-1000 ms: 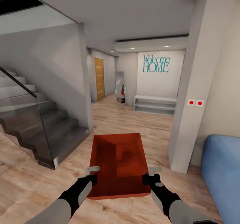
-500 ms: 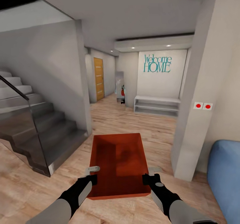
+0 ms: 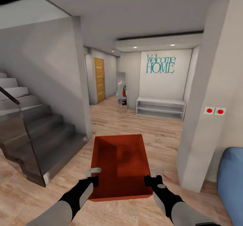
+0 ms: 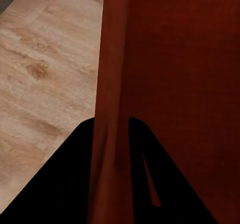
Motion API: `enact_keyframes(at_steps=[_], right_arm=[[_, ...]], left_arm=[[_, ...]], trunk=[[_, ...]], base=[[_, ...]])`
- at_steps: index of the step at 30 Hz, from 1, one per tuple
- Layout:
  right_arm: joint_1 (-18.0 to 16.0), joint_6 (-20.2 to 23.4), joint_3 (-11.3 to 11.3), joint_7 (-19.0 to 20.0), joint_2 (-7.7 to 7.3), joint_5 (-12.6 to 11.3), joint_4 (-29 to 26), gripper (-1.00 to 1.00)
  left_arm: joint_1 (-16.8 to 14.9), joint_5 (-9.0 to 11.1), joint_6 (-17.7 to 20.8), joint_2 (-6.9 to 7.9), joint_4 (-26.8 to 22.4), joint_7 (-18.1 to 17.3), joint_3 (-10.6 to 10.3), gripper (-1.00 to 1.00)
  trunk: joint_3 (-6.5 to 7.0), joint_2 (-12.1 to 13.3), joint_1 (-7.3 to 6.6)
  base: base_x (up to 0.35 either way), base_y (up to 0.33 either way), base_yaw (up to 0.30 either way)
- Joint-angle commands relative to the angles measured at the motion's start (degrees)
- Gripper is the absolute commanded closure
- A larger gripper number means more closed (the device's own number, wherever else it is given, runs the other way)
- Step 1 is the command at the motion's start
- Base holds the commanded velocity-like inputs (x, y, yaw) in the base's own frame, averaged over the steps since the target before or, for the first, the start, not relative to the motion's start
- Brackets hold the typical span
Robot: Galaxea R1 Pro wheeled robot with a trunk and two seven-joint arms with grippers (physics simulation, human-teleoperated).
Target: Move the two storage containers from the living room to the garage. In the garage, place one container on the floor and stack the other container on top of it (either order is fine).
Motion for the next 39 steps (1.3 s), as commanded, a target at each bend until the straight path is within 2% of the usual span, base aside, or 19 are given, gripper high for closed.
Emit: enact_keyframes(at_steps=[1, 39], right_arm=[[-0.03, -0.16, -1.23, -0.46, -0.05, 0.28, 0.17, 1.0], [-0.03, -0.07, -1.23, -0.5, -0.05, 0.45, 0.17, 1.0]], left_arm=[[-0.08, -1.62, -0.3, 3.29, -0.28, 1.23, 3.7, 1.0], [-0.08, -1.62, -0.3, 3.33, -0.28, 1.23, 3.7, 1.0]], trunk=[[-0.09, -0.07, 0.05], [-0.09, -0.07, 0.05]], base=[[0.322, 0.0, 0.0], [0.322, 0.0, 0.0]])
